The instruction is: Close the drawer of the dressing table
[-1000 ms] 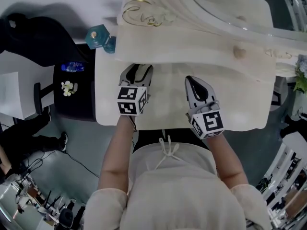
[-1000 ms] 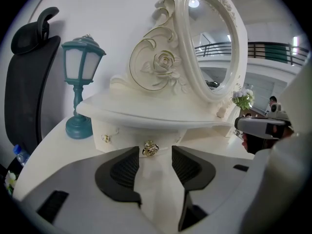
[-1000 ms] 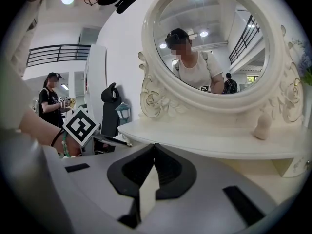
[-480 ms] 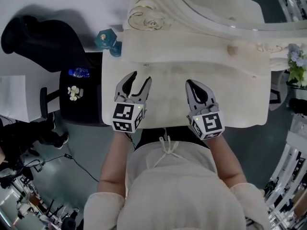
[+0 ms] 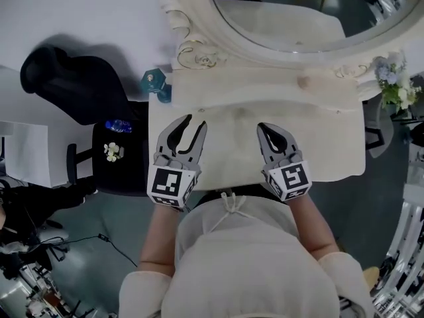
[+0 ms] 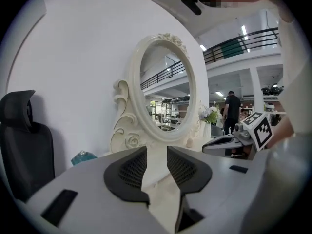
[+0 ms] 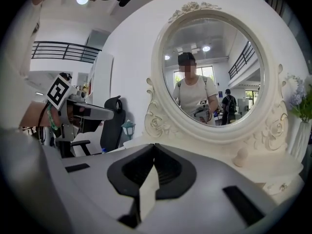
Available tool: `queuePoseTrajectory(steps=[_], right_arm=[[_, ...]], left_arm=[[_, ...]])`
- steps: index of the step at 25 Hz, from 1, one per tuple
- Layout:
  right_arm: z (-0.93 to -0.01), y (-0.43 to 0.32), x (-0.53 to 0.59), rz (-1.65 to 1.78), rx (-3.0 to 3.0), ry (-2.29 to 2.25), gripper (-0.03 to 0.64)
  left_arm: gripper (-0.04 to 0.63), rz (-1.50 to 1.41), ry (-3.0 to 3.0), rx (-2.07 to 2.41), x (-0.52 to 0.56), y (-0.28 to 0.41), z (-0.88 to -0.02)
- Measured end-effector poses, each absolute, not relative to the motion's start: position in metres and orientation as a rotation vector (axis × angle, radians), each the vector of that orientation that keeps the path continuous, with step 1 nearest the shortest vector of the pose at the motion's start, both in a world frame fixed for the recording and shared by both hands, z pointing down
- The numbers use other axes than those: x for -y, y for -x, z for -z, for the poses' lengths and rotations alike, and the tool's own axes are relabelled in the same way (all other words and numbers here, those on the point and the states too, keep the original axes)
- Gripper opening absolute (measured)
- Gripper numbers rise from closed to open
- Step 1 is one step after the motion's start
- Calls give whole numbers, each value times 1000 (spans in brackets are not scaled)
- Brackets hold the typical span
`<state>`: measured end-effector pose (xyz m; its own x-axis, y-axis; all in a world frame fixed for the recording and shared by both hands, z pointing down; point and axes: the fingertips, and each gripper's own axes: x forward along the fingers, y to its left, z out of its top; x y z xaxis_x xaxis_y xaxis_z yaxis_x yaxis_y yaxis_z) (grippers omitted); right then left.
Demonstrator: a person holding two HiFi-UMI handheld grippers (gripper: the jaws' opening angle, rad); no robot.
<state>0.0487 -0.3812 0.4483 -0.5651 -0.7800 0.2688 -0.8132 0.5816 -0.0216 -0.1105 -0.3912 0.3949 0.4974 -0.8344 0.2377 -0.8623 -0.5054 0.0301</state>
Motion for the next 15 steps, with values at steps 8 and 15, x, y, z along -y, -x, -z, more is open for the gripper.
queuePoseTrajectory(steps=[8,15], right_arm=[[-391,-73,390,-62,2630,-1392,6],[-357,-81,397,34,2675,-1393,5]], left_arm=[[65,-171,-2712,1491,388,101,-333],[25,-120,-2800,1463,386,87,-297]])
